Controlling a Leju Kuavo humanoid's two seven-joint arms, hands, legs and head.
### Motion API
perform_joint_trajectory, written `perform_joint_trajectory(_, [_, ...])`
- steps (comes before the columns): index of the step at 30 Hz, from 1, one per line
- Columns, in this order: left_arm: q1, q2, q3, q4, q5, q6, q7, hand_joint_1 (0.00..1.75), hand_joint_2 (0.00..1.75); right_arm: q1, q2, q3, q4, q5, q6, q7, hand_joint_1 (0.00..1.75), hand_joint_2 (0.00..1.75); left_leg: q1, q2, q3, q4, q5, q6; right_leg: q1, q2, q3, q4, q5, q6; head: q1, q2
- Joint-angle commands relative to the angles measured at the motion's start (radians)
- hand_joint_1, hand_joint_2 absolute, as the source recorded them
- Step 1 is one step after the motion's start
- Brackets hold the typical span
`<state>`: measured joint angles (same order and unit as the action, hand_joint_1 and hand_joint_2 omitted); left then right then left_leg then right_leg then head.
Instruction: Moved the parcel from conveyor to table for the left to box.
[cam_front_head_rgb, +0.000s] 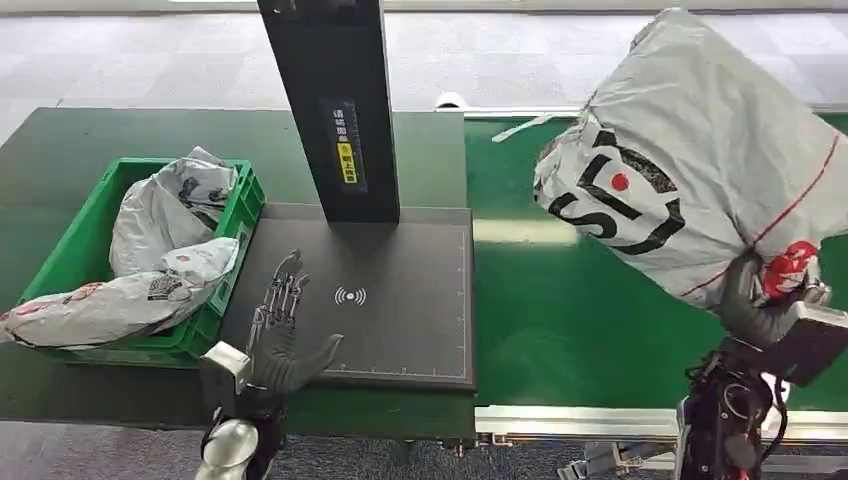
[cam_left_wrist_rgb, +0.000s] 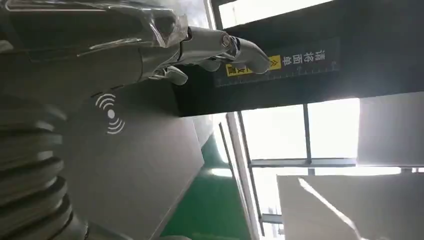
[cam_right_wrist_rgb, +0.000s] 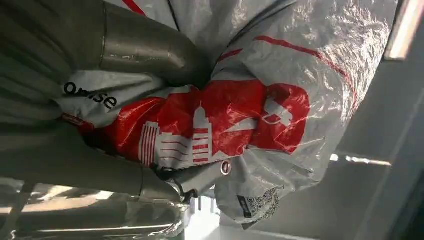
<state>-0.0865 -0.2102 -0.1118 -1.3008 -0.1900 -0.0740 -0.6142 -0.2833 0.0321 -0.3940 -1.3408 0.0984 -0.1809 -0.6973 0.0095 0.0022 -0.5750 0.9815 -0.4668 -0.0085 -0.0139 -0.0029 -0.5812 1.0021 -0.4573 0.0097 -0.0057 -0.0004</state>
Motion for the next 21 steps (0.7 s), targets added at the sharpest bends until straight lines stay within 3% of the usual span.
perform_joint_trajectory(1, [-0.019,0.021,-0.002,0.038,0.009,0.003,0.004,0.00,1.75,0.075,0.047,0.205,-0.376,0.077,-0.126,-0.001,1.75,1.75,-0.001,0.003,0.000,0.000,-0.001,0.000,0.000,0.003,-0.001,0.001,0.000,-0.001,0.000,0.000])
perform_joint_trajectory(5, [-0.005,0.022,0.002,0.026,0.011,0.009,0.005,0.00,1.75,0.077,0.010,0.304,-0.316,0.231,-0.208,-0.001,1.75,1.75,0.000,0.004,0.002,-0.001,0.000,0.000,0.000,0.003,0.000,0.000,0.000,-0.001,0.000,0.000])
perform_joint_trajectory(7, [0.007,0.022,0.006,0.009,0.012,0.012,0.006,0.00,1.75,0.047,0.010,0.369,-0.195,0.466,-0.231,0.018,1.75,1.75,0.001,0.005,0.003,-0.002,0.000,0.000,0.001,0.004,0.002,-0.002,0.001,-0.001,0.000,0.000])
perform_joint_trajectory(9, [0.009,0.023,0.005,0.006,0.012,0.011,0.007,0.00,1.75,0.027,-0.001,0.407,-0.124,0.549,-0.229,0.041,1.75,1.75,0.001,0.008,0.004,-0.002,-0.001,0.000,0.001,0.007,0.002,-0.003,0.002,-0.001,0.000,0.000])
perform_joint_trajectory(17, [0.016,0.031,0.013,0.006,0.016,0.015,0.008,0.00,1.75,-0.056,-0.066,0.492,0.172,0.700,-0.209,0.138,1.75,1.75,0.001,0.007,0.005,-0.003,0.000,0.001,0.001,0.005,0.004,-0.004,0.002,-0.001,0.000,0.000])
perform_joint_trajectory(21, [0.017,0.041,0.001,0.010,0.016,0.014,0.008,0.00,1.75,-0.122,-0.105,0.573,0.339,0.729,-0.072,0.207,1.75,1.75,0.000,0.004,0.003,-0.001,0.000,0.000,0.001,0.003,0.002,-0.001,0.001,0.000,0.000,0.000])
